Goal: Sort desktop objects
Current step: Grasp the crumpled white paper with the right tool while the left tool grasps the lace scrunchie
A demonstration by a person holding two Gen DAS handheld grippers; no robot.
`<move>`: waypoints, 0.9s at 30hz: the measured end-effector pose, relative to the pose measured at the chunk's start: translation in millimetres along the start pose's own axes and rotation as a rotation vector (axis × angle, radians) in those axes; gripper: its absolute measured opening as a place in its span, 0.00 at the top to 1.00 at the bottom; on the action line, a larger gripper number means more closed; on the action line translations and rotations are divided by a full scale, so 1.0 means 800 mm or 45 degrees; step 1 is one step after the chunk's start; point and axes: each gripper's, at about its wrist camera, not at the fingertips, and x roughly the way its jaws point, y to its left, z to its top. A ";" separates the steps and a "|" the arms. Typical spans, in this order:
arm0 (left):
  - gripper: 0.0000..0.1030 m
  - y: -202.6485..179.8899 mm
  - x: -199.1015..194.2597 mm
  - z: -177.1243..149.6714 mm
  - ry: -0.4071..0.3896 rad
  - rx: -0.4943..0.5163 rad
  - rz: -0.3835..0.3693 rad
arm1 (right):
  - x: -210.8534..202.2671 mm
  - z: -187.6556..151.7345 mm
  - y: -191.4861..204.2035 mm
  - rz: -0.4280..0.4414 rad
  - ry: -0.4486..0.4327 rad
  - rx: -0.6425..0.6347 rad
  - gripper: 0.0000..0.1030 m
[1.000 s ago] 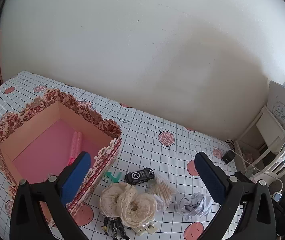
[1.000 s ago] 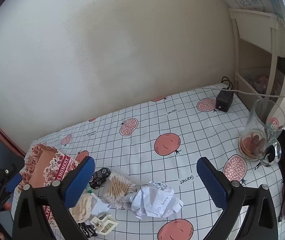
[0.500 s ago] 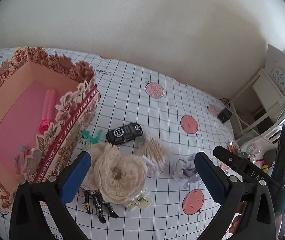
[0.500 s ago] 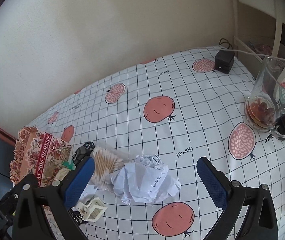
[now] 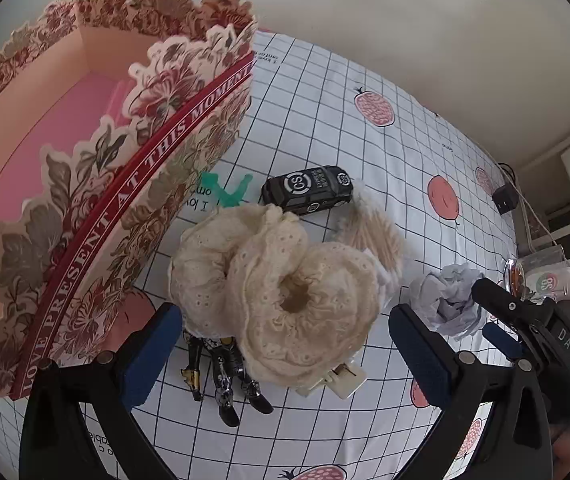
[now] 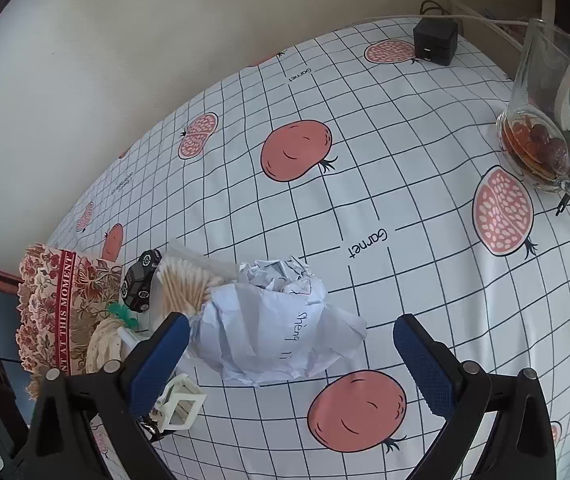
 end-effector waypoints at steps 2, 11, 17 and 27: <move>0.01 0.006 0.003 0.000 0.015 -0.037 -0.008 | 0.005 0.000 0.000 0.017 0.020 0.021 0.00; 0.06 0.017 -0.008 0.007 -0.045 -0.124 -0.031 | 0.007 -0.002 0.000 0.051 0.014 0.080 0.02; 0.19 0.014 -0.002 0.006 -0.007 -0.088 -0.056 | 0.006 -0.004 0.001 0.120 0.027 0.162 0.14; 0.27 0.012 0.000 0.006 -0.003 -0.028 -0.030 | 0.012 -0.012 0.015 0.135 0.092 0.148 0.21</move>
